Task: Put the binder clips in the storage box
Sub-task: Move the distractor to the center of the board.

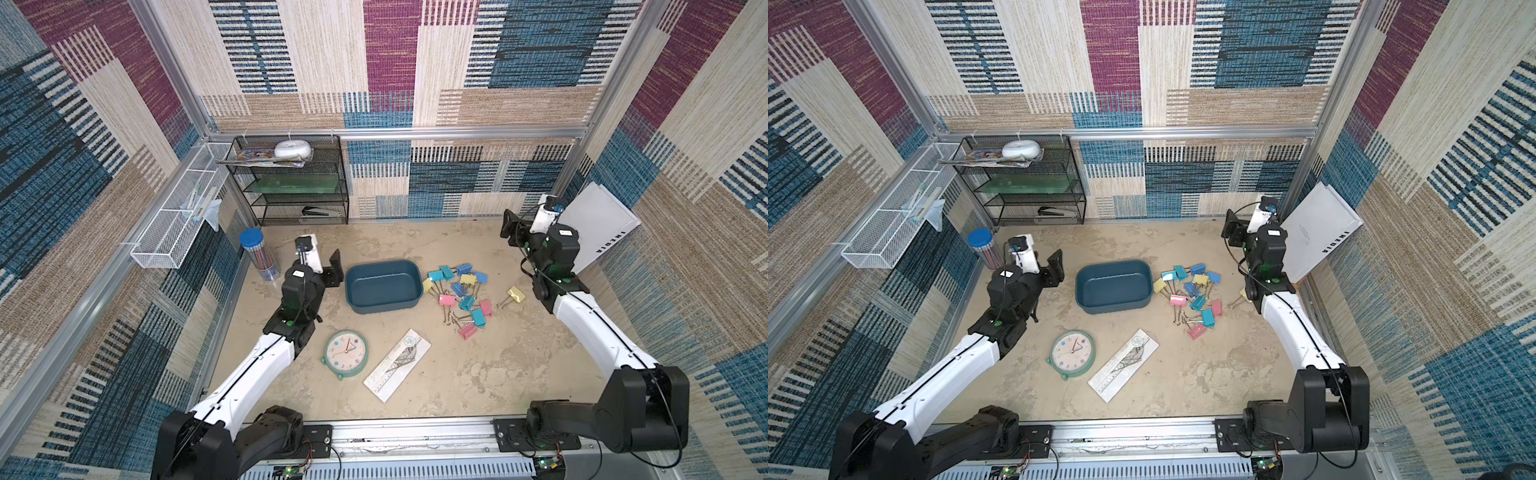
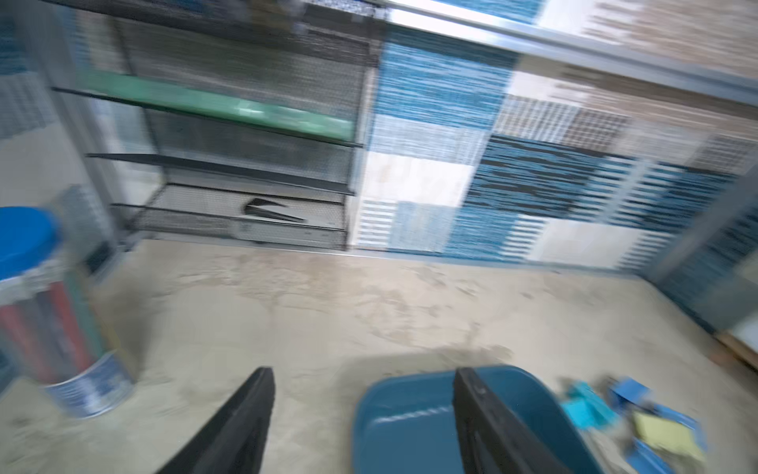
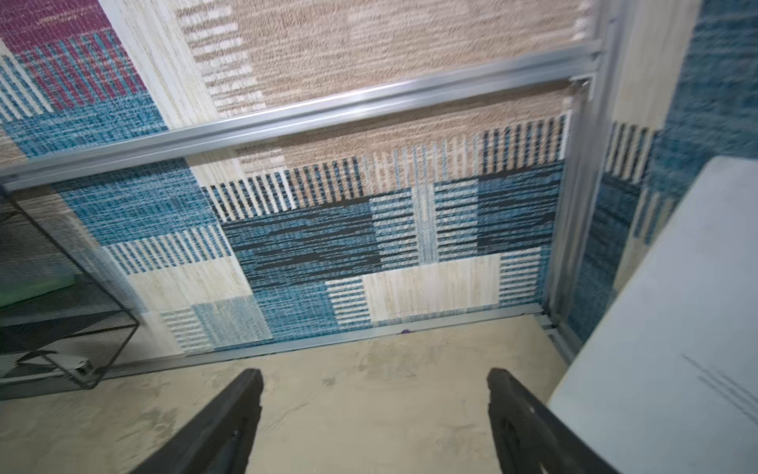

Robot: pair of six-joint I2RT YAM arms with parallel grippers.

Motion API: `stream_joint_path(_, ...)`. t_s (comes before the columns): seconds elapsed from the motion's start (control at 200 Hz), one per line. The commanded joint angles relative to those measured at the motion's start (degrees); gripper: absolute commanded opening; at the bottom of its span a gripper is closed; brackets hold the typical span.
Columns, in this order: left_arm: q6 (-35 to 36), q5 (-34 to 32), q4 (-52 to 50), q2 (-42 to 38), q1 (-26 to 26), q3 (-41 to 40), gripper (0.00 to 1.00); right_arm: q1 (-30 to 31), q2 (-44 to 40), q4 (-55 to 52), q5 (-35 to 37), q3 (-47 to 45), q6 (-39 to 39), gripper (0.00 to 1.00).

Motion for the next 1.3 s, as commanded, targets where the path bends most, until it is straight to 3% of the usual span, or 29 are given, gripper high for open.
stream_joint_path(0.0,-7.49,-0.05,-27.09,2.7,-12.26,7.4,0.57,1.1,1.77,-29.17,-10.48,2.11,7.59,0.77)
stream_joint_path(0.075,-10.13,1.43,-33.59,6.75,-23.16,9.84,0.54,2.99,-0.54,-31.72,-15.57,-0.58,8.54,0.71)
stream_joint_path(0.225,-20.49,3.46,-36.26,16.75,-38.97,9.66,0.44,4.26,-8.24,-34.3,-12.98,-8.4,10.38,0.68)
stream_joint_path(0.341,-24.53,3.8,-35.83,24.32,-46.41,12.22,0.45,4.26,-11.46,-35.34,-12.97,-10.73,10.4,0.71)
stream_joint_path(0.466,-25.37,3.31,-37.33,31.18,-51.1,17.56,0.44,4.32,-11.75,-35.68,-14.71,-10.79,9.96,0.71)
stream_joint_path(0.581,-26.86,3.58,-36.99,36.77,-52.82,20.19,0.41,4.54,-10.93,-34.99,-15.78,-11.9,9.39,0.72)
stream_joint_path(0.791,-28.68,-3.01,-40.4,41.53,-52.88,19.67,0.4,5.97,-8.84,-34.2,-16.48,-12.32,7.76,0.74)
stream_joint_path(1.027,-34.35,-10.66,-46.74,36.87,-51.27,13.49,0.43,8.37,-5.0,-32.59,-16.28,-9.31,8.11,0.76)
stream_joint_path(1.292,-40.85,-10.34,-48.62,31.07,-44.96,1.17,0.46,14.32,4.16,-29.59,-15.22,-4.52,8.91,0.77)
